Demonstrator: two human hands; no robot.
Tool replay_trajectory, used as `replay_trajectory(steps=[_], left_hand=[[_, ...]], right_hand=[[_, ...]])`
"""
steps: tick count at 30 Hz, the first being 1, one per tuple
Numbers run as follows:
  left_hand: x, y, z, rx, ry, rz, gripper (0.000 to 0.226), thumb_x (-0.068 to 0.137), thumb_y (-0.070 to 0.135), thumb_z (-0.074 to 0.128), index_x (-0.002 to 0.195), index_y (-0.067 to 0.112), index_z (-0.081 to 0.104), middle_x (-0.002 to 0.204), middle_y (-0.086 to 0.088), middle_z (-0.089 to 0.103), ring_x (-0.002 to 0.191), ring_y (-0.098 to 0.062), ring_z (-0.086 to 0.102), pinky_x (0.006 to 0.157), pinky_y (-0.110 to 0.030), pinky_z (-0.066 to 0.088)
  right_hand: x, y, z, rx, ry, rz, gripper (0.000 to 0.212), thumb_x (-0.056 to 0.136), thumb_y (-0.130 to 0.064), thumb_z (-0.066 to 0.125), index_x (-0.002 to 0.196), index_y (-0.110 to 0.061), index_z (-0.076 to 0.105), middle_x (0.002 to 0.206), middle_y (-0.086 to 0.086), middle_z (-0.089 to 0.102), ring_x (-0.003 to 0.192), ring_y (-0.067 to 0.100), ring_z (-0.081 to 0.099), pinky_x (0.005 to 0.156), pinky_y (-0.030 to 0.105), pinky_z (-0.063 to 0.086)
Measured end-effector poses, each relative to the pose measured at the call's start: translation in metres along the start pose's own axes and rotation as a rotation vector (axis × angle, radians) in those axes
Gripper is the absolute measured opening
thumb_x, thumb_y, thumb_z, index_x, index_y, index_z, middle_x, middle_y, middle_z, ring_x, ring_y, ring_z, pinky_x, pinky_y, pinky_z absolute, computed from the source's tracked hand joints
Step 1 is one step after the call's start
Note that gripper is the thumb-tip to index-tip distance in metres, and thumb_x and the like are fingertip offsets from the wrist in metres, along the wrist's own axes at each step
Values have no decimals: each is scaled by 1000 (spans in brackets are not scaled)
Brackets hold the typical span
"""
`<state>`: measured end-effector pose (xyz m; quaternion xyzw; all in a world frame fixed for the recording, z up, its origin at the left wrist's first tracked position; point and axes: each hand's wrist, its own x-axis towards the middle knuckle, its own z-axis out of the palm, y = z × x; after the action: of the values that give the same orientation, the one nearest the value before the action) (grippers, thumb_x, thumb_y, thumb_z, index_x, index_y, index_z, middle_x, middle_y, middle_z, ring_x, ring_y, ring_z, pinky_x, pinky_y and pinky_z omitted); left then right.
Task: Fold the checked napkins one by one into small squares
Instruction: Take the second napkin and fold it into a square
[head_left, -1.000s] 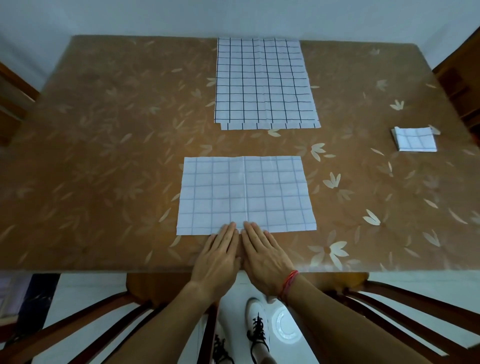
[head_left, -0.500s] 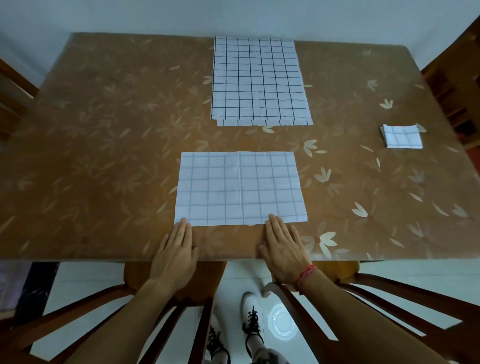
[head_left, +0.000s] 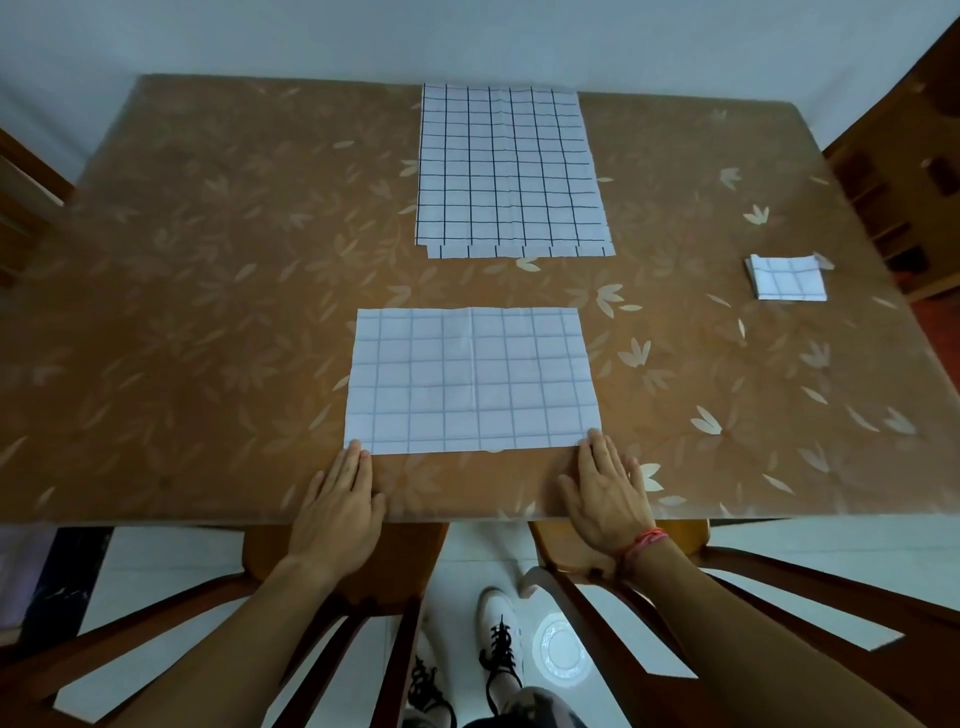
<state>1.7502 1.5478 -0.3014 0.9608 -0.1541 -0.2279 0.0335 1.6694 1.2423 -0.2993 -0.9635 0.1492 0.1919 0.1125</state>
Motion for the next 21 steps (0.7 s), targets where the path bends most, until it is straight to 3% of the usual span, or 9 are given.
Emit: replay_trajectory(steps=[3,7,9,13,16,18,21], left_hand=[[1,1,-2,-14,-1,-9,60,103,38,19,154,11,3,162,-3,-6,148,-14,-6,119,-37,4],[1,3,-2,-7,11,-24,60,103,38,21,153,11,4,162,-3,-6,148,-14,-5,119,-36,4],[1,3,-1,-3,17,-23,60,103,39,21,154,12,4,162,-3,-6,148,-14,-5,119,-36,4],[2,3,0,-35,25,-17,60,103,38,23,154,12,4,162,-2,-7,148,-14,-6,119,-36,4],[1,2,3,-54,40,-9,60,103,37,25,154,12,5,162,-2,-6,148,-14,-6,119,-37,5],[1,1,4,-65,45,-11,60,103,37,25,154,12,5,162,-2,-6,148,-14,-6,119,-37,6],[2,1,4,-72,50,-10,61,103,37,26,154,13,5,162,-1,-6,148,-14,-5,119,-37,6]], right_hand=[[8,-3,-14,135,107,31,48,94,-36,41,135,-12,43,146,9,36,129,30,38,107,44,34],[31,-4,-32,465,125,239,47,87,-26,53,130,-6,53,122,20,57,117,37,49,99,41,42],[39,-4,-43,588,133,329,38,85,-27,52,115,-5,60,106,19,64,108,39,56,86,38,46],[54,0,-63,777,116,492,34,86,-22,54,114,-5,62,101,14,64,101,34,58,85,35,45],[66,6,-65,854,84,543,24,77,-32,56,81,-11,68,77,8,64,86,34,65,79,38,54],[71,6,-65,900,72,582,28,74,-33,57,62,-8,62,64,9,63,71,34,65,72,39,55],[75,-1,-72,1003,19,646,32,81,-30,63,61,-6,55,56,8,54,49,23,50,51,29,45]])
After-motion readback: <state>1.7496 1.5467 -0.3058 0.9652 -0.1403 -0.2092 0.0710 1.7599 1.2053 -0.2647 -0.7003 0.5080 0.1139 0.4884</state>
